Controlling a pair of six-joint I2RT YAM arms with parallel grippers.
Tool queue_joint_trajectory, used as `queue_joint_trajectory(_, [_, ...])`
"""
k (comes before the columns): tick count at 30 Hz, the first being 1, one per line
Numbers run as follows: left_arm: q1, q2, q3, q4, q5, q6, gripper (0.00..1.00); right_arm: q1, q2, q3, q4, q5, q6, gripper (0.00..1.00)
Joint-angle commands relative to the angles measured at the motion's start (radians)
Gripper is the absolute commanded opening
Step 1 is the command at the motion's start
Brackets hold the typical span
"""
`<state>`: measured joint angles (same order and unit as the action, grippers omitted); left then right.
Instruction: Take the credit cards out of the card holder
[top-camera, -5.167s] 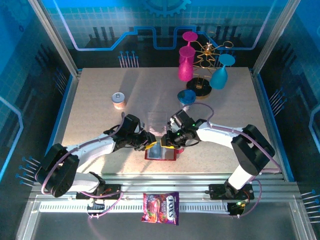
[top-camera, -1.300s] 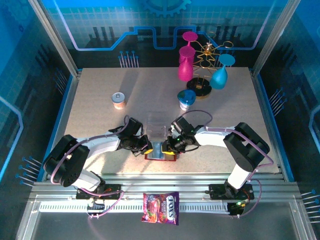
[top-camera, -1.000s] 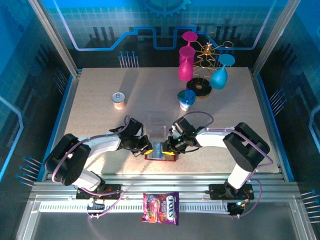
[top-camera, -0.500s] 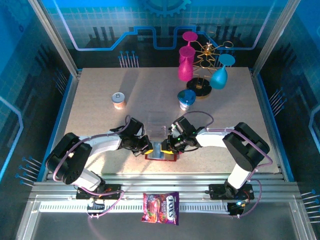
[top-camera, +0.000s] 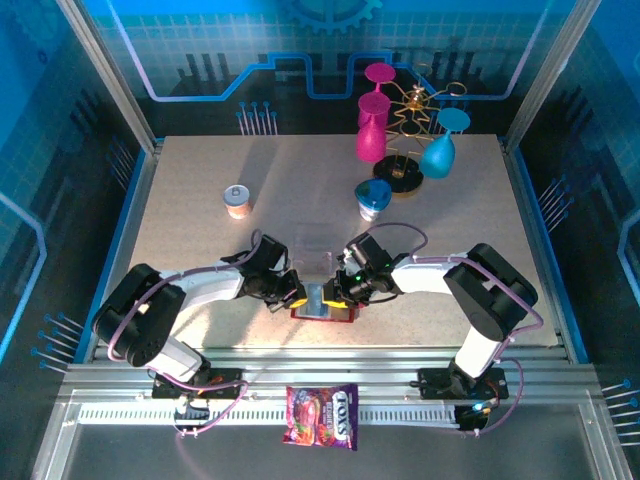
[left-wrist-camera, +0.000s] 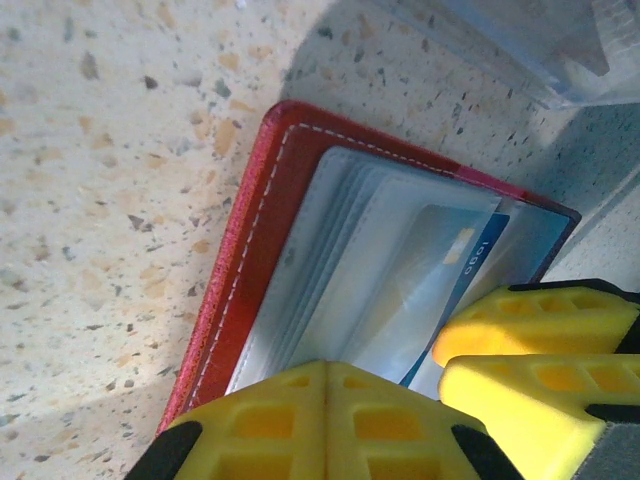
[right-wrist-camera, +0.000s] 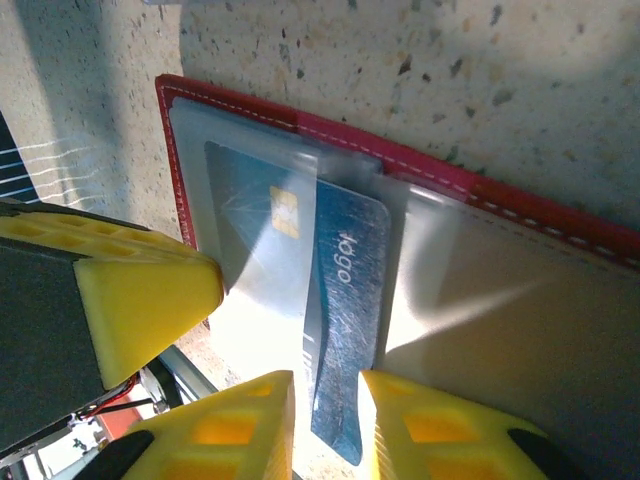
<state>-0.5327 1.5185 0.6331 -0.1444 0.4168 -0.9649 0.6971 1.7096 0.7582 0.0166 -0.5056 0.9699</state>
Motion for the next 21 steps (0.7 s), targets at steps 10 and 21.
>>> queue_joint_trajectory(10, [0.003,0.043,0.003,-0.043,-0.017,0.012,0.07,-0.018,-0.023,-0.014,-0.014,0.009,0.014,0.26])
queue_joint_trajectory(21, [0.003,0.045,0.001,-0.038,-0.016,0.008,0.07,-0.026,-0.059,-0.033,0.013,0.012,0.017,0.25])
